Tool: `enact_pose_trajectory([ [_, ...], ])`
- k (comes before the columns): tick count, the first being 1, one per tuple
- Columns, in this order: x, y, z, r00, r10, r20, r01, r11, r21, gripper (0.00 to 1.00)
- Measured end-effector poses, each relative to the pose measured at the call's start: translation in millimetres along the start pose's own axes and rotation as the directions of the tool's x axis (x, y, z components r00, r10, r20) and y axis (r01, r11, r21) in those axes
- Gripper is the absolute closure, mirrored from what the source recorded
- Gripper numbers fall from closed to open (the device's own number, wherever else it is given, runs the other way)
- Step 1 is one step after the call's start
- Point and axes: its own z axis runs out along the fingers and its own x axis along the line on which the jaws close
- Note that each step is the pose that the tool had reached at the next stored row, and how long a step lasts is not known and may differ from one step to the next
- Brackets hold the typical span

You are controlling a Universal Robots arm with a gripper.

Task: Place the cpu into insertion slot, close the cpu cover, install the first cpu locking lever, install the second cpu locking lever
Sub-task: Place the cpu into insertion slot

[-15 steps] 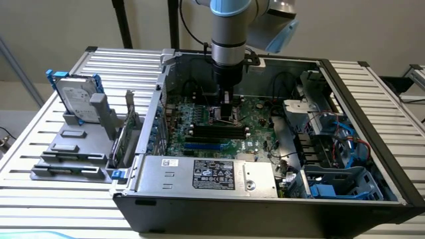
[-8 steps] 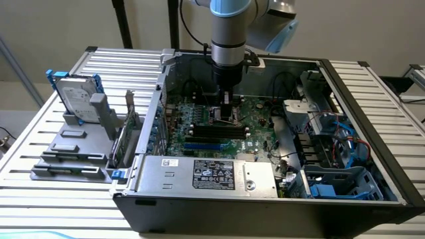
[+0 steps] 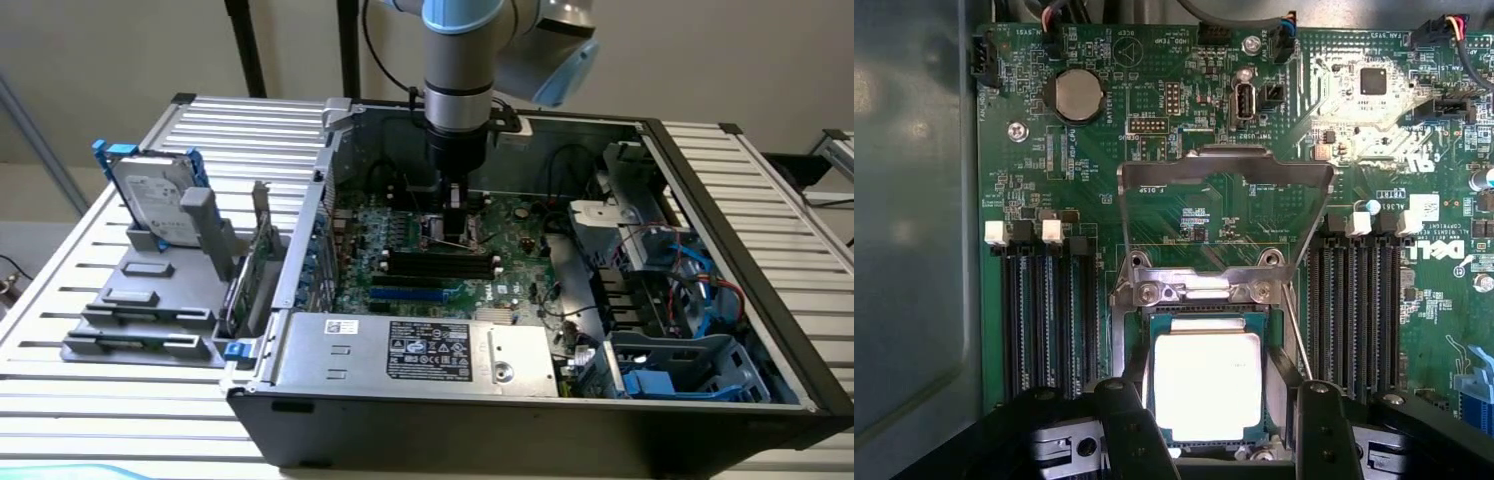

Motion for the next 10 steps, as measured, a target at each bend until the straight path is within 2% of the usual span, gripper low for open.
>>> enact_pose_trajectory([
  [5,0.8,0.0,0.4,1.0,0.0,0.0019,0.0,1.0,-0.0001,0.45],
  [7,1.4,0.2,1.0,1.0,0.0,0.0,0.0,1.0,-0.0012,0.44],
  [9,1.2,0.1,0.8,1.0,0.0,0.0015,0.0,1.0,-0.0006,0.44],
  [10,1.0,0.0,0.5,1.0,0.0,0.0021,0.0,1.0,-0.0002,0.38],
])
